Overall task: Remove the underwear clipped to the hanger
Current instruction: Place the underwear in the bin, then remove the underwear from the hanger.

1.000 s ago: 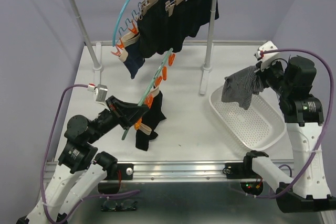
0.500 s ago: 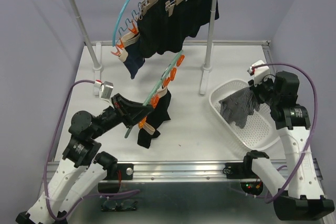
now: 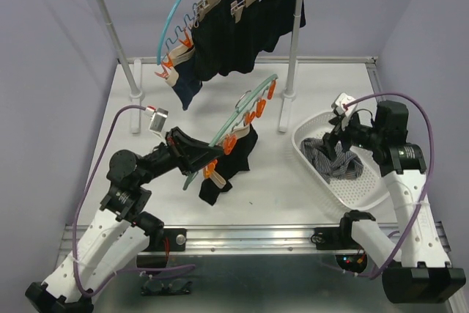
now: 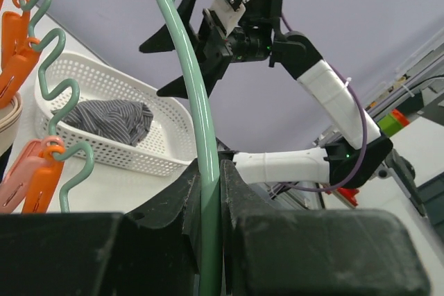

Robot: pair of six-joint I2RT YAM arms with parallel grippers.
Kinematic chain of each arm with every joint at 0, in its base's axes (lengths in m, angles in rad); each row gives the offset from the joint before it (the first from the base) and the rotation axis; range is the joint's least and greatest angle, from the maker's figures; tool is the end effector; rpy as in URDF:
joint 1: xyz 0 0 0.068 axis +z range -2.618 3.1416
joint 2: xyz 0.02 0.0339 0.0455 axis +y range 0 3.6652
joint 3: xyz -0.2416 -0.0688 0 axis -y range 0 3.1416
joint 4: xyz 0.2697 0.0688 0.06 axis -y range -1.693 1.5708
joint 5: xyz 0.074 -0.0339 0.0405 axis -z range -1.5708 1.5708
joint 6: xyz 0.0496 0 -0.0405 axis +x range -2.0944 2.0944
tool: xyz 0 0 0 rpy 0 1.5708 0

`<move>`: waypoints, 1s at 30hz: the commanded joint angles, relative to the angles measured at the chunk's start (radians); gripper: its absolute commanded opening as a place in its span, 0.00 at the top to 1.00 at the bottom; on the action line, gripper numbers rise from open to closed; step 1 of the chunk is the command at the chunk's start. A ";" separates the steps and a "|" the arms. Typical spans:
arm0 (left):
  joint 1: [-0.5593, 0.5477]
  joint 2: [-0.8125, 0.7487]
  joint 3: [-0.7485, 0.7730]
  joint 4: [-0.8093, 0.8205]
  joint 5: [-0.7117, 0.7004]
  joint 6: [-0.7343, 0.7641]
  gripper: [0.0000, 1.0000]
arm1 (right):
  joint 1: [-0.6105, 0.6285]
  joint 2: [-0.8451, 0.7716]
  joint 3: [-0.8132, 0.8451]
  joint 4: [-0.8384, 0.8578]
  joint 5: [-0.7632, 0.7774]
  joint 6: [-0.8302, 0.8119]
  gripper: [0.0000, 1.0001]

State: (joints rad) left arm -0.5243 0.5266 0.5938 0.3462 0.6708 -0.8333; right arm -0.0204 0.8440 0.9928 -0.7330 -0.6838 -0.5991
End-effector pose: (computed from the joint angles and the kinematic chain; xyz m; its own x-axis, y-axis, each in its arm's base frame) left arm 0.1400 -0.1166 0.3582 -0.4211 -0.4262 -0.8006 0.8525 0.1155 -0.5099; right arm 0.2117 0.0270 0.3314 -0.1672 -0.4338 -0.8854 -0.7330 0.6553 -0.1826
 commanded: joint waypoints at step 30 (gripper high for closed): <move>-0.269 0.332 -0.034 0.726 -0.361 -0.362 1.00 | 0.266 0.257 0.069 0.552 -0.088 0.805 0.01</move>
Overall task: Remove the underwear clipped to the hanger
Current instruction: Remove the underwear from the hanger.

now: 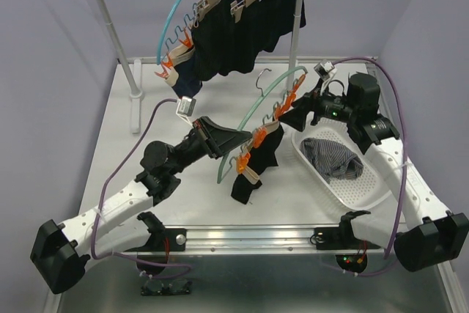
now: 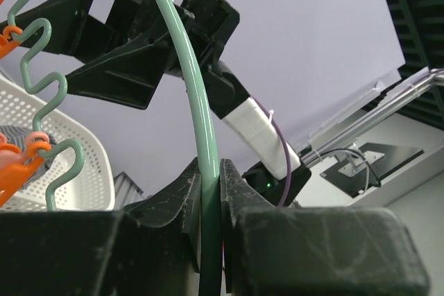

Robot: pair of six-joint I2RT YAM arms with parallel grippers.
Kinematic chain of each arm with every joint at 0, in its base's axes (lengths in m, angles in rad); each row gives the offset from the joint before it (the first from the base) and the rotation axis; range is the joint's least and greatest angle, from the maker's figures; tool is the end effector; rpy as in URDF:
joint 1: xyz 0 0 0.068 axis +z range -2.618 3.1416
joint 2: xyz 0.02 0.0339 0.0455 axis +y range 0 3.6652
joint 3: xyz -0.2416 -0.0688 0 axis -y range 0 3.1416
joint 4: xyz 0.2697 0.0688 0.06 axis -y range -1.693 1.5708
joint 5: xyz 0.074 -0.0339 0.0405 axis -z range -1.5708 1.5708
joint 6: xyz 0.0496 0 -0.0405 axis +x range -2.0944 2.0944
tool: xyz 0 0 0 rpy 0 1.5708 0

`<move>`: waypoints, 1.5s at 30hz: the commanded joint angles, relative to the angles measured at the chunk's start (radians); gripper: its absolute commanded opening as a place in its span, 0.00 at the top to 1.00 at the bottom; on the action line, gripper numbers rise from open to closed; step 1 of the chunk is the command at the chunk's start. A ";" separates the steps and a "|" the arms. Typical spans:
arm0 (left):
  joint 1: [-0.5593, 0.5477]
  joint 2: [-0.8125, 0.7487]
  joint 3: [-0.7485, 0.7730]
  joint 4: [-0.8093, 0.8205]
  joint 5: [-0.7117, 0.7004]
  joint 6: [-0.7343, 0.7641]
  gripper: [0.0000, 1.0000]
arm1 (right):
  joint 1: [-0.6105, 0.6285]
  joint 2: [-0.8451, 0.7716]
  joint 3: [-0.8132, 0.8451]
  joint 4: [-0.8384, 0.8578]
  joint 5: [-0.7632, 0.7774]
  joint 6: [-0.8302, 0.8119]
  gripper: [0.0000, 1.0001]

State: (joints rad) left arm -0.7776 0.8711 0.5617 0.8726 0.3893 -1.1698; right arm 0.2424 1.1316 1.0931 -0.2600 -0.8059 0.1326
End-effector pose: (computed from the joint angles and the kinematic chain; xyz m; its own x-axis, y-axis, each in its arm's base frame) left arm 0.1585 -0.1825 0.3374 -0.6596 -0.5459 -0.5166 0.6929 -0.1754 -0.6994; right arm 0.2755 0.1050 0.3499 -0.3935 -0.0030 -0.9193 -0.7905 0.5116 0.3367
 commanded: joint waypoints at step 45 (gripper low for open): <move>-0.104 0.120 0.047 0.368 -0.148 -0.096 1.00 | 0.003 0.029 -0.064 0.143 0.040 0.002 0.24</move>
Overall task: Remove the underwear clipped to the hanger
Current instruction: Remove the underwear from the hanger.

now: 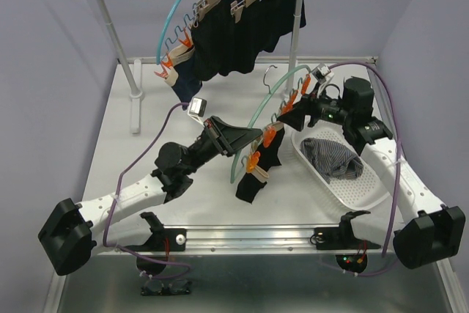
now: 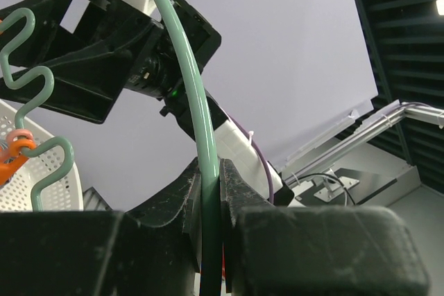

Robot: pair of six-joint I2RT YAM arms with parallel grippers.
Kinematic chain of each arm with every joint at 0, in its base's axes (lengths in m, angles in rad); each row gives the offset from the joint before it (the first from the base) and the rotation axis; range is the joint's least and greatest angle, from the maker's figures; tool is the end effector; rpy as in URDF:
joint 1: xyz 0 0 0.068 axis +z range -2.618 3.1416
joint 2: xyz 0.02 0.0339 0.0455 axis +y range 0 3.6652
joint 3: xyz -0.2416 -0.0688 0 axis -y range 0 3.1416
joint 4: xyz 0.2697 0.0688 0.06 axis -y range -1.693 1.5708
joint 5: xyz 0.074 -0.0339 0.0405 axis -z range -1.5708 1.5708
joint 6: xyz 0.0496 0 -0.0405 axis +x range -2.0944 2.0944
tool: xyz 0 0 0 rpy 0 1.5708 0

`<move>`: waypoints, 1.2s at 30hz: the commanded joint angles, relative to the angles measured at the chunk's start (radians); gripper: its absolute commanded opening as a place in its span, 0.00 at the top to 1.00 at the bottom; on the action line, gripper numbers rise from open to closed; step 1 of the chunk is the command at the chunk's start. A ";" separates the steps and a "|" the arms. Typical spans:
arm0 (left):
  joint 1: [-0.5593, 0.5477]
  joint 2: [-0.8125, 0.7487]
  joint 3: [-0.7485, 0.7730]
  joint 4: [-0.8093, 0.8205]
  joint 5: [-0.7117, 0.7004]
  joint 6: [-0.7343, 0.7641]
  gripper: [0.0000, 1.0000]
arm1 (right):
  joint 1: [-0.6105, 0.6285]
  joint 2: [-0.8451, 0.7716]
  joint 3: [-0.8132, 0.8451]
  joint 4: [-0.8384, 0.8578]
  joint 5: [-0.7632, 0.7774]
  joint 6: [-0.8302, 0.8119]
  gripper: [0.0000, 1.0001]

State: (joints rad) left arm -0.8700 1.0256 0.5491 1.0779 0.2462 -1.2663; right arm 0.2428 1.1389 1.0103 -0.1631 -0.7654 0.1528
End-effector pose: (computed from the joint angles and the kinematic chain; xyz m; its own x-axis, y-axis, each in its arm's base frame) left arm 0.1601 -0.2085 0.3188 -0.7214 -0.5797 -0.3788 0.6092 -0.2711 -0.7453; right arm 0.2821 0.1053 0.3263 -0.4003 0.0139 -0.9163 -0.7655 0.5446 0.3427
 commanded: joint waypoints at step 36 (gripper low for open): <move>-0.026 -0.022 -0.003 0.277 -0.096 -0.068 1.00 | 0.004 0.122 0.067 0.313 0.051 0.198 0.43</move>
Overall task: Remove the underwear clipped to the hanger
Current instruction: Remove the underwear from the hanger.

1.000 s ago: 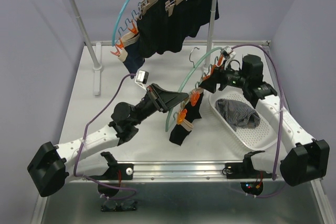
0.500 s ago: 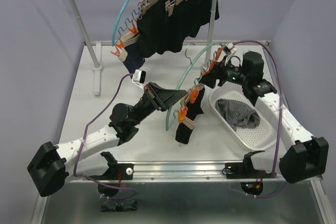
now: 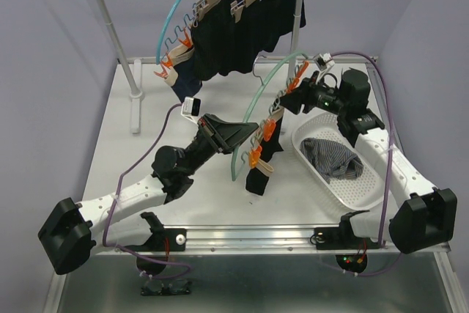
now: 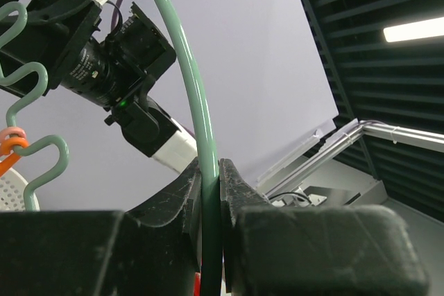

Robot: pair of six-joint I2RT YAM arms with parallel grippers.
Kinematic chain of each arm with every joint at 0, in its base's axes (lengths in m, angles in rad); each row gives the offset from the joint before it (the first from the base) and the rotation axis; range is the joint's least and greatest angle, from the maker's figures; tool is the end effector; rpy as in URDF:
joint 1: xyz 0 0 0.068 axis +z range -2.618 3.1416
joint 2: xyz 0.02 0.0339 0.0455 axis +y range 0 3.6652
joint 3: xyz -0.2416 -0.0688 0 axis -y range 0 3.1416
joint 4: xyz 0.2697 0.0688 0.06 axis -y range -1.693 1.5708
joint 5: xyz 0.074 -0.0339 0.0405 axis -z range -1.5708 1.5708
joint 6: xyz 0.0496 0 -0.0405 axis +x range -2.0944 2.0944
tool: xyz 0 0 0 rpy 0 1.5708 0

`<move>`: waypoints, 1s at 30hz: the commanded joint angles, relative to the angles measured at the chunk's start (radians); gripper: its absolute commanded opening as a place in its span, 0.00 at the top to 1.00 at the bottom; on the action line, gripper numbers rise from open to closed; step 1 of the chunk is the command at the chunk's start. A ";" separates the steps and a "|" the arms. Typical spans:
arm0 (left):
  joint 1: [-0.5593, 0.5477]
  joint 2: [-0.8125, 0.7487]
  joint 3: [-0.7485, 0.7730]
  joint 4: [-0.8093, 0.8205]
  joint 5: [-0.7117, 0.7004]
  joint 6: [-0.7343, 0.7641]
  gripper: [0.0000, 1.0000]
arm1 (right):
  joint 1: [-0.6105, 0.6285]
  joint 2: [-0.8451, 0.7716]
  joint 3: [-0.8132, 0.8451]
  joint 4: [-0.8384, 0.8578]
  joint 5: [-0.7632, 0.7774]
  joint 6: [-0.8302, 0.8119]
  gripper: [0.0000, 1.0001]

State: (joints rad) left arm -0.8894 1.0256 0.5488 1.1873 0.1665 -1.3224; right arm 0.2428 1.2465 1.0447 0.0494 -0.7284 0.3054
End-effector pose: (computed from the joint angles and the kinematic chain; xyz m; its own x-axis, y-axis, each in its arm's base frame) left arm 0.1543 -0.2033 0.3298 -0.7182 -0.6321 -0.2911 0.6060 -0.3623 -0.7082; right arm 0.3114 0.1111 0.3304 -0.3865 0.1354 -0.9123 -0.7359 0.5509 0.3936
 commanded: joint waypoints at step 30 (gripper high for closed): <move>-0.006 -0.150 -0.030 -0.032 -0.056 0.121 1.00 | 0.004 -0.151 -0.111 -0.034 -0.095 -0.228 0.00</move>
State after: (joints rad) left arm -0.8906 0.9493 0.5083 1.1324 0.1238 -1.2881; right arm 0.2474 1.1484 0.9337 0.0784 -0.7727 0.2214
